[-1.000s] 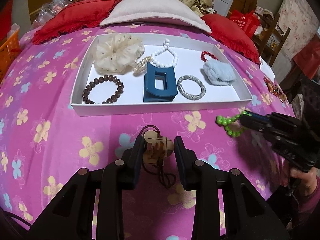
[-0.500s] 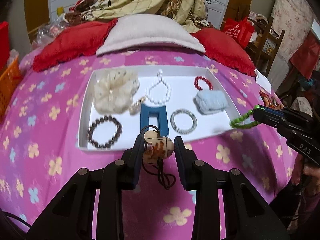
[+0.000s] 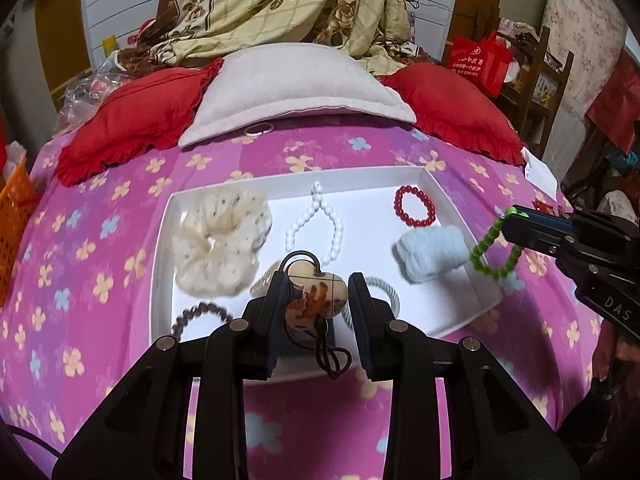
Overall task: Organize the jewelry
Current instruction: 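Carry the hair tie and green bracelet into the white tray and open both tools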
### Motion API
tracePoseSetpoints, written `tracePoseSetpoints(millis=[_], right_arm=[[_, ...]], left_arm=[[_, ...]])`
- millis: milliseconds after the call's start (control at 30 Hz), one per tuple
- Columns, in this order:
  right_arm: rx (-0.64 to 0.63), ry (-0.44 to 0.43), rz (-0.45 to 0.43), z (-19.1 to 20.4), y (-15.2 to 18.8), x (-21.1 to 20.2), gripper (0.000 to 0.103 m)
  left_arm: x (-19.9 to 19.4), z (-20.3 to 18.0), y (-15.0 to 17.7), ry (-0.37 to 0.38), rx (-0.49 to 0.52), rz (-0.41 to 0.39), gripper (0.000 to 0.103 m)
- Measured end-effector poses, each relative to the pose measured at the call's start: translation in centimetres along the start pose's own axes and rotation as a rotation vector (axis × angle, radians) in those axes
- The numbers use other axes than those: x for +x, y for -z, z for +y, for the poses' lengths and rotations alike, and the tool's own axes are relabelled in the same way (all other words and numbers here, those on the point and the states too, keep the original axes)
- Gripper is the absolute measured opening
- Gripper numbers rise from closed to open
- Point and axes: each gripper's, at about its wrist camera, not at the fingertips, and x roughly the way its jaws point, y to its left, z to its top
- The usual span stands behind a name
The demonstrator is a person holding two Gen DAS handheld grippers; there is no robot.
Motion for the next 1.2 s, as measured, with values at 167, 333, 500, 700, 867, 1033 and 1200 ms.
tracePoseSetpoints(millis=[167, 333, 500, 700, 867, 1033, 1200], right_arm=[[0.006, 0.009, 0.005, -0.8, -1.0, 1.1, 0.008], [0.019, 0.014, 0.018, -1.6, -1.8, 2.4, 0.008], [0.021, 0.022, 0.036, -2.2, -2.7, 4.0, 0.008], [0.027, 0.021, 0.049, -2.7, -3.6, 6.1, 0.008], [0.04, 0.003, 0.069, -2.6, -4.0, 8.1, 0.008], [0.08, -0.037, 0.113, -3.0, -4.0, 11.1, 0.008], [0.12, -0.021, 0.165, -4.3, -3.4, 14.0, 0.008]], left_arm=[[1.4, -0.6, -1.2, 0.001, 0.009, 0.009, 0.03], [2.7, -1.1, -2.1, 0.011, 0.004, 0.017, 0.03], [4.2, -1.6, -2.8, 0.034, -0.006, 0.028, 0.03], [6.1, -1.9, -3.3, 0.07, -0.031, 0.05, 0.03], [7.7, -2.1, -3.3, 0.098, -0.051, 0.071, 0.03], [9.5, -1.7, -3.1, 0.11, -0.082, 0.101, 0.03], [10.5, -0.9, -2.8, 0.092, -0.101, 0.114, 0.03]])
